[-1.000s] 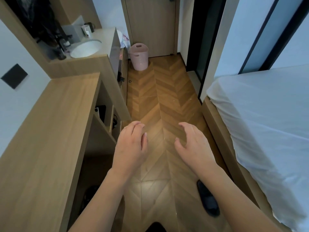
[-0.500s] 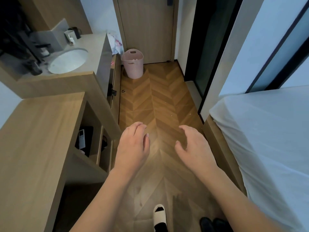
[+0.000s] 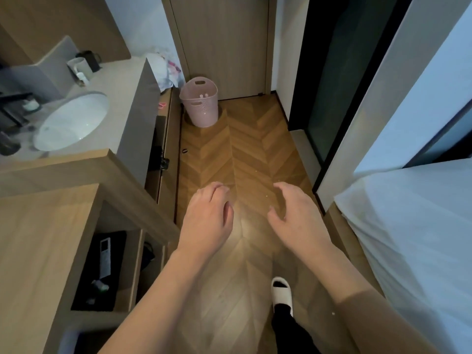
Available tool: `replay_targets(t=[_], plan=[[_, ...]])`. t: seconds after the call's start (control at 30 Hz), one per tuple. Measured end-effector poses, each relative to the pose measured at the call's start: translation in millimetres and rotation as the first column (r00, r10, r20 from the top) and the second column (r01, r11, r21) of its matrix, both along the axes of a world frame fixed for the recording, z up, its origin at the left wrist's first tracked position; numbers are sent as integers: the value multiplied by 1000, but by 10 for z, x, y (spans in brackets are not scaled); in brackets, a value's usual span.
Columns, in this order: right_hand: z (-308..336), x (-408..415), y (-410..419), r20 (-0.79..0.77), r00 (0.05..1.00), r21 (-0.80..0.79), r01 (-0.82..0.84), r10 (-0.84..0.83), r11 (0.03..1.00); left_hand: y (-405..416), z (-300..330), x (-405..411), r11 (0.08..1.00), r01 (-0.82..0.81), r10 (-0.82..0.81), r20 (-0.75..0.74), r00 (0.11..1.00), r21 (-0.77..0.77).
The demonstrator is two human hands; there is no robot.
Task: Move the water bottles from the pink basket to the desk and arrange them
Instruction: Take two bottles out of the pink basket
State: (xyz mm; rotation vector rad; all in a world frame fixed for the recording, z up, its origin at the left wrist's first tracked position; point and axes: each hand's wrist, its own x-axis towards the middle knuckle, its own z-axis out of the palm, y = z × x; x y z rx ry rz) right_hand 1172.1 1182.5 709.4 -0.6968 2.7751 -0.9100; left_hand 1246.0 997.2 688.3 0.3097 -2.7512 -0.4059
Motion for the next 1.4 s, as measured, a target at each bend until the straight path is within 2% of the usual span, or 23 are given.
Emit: replay_targets(t=[0.2,0.47,0.73,1.0,1.17,1.4], plan=[[32,-1327,-278,28,999,-1,-37,37,999,-283,80,-1210,999,-18,20,59,998,-34],[74,-2697,-970,-1,994,6,-107,107,994,-1011,188,-2499,996,-94,94,6,996,-8],[-55,-4057,-2181,31,995,1,-92,92,996,-2182,6,-3864,991,-134,134,-11,991,21],[238,-5412,-3522,-50,997,-31,-62,61,998,-3537,245,-5277,994,-110,110,-6,994,4],[228,-6112,-4063,5,999,-40,-35,35,999,-4084,241,-5975,996,-93,93,9,996,5],[-104,-7434,-4889,45,997,-16,-60,60,998,-4977,-45,-7259,991,-134,132,64,989,25]])
